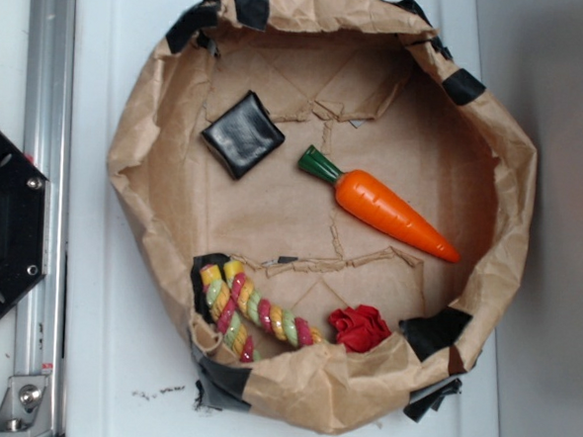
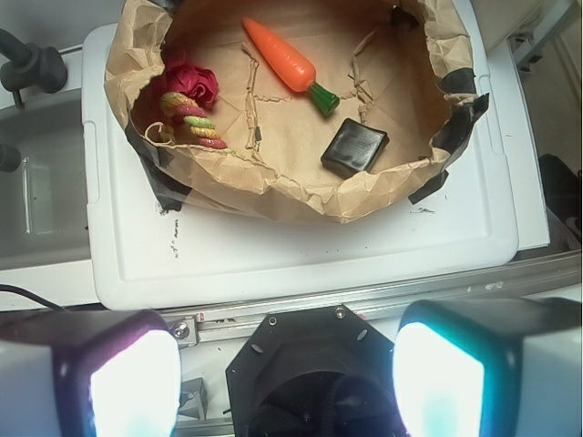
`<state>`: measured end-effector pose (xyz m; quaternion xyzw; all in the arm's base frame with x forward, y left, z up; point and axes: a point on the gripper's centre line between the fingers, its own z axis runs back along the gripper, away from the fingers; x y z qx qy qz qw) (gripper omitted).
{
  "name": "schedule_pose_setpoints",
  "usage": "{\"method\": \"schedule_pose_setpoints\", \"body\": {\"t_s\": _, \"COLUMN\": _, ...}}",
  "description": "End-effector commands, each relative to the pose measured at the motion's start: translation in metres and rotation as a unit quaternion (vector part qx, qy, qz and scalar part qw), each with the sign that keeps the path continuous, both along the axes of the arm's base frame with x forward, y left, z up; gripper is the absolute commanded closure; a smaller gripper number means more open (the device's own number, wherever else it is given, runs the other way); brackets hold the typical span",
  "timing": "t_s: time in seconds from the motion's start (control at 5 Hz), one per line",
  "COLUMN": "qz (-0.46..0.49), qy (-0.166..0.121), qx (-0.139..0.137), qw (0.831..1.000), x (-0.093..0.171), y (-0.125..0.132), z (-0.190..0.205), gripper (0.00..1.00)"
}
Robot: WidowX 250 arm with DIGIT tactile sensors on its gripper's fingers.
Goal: Grab the black box.
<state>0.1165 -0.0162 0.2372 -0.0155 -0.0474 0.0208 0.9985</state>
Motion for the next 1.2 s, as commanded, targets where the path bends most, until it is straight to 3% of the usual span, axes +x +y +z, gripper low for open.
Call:
{"method": "schedule_pose_setpoints", "body": {"t_s": 0.0, "qz": 0.000, "qy": 0.000, "qx": 0.000, "qw": 1.000, "x": 0.000, "y": 0.000, "z": 0.000, "gripper": 0.00}}
{"method": "schedule_pose_setpoints", "body": {"t_s": 0.4, "qz": -0.093, "qy": -0.051, "qx": -0.043, "qw": 0.993, "x": 0.093, "y": -0.004, "z": -0.030, "gripper": 0.00}}
{"method": "schedule_pose_setpoints", "body": {"t_s": 1.0, "qz": -0.093, "qy": -0.051, "qx": -0.043, "qw": 0.993, "x": 0.093, "y": -0.004, "z": -0.030, "gripper": 0.00}}
